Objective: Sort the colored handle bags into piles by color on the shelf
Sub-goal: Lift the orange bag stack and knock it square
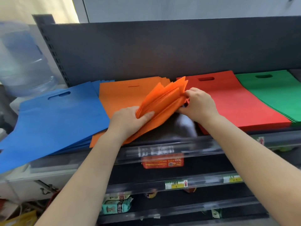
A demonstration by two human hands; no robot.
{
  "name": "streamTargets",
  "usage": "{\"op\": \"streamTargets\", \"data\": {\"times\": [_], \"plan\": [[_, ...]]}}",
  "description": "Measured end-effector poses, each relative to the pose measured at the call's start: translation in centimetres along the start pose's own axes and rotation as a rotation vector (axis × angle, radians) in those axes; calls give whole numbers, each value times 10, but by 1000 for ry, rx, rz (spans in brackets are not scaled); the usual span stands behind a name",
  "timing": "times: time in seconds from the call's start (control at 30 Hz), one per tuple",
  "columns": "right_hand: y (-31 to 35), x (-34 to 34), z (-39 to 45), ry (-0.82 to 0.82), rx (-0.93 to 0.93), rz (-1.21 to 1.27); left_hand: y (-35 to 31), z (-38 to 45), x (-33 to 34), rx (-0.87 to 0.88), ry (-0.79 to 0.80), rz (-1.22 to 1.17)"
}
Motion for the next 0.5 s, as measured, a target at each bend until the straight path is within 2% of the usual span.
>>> {"op": "streamTargets", "data": {"times": [0.1,0.23,0.27,0.3,0.37,0.4,0.47,0.5], "plan": [[-1,1,10,33,112,-12,-8,-5,3,104,78,119],[-11,6,11,112,247,41,-6,-3,2,137,14,117],[-13,9,10,169,282,174,-5,-3,1,127,-3,87],[-14,14,7,279,342,409,-4,-3,1,120,-7,60],[-7,25,-1,599,530,1048,-1,-3,1,113,11,7],[-5,27,-5,721,617,1293,-1,-4,1,105,31,-12],[-12,30,-5,829,729,1509,0,-6,-1,92,77,-33],[-16,32,-4,857,731,1500,0,-7,-1,87,97,-44]]}}
Point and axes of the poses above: each hand's wrist, its own z-axis towards the middle knuckle, its own x-axis out of the palm, y = z × x, the point moved 5 cm from there along z, towards the middle knuckle, and after that the axes turned 13 degrees about -z, right-handed, at the moved point
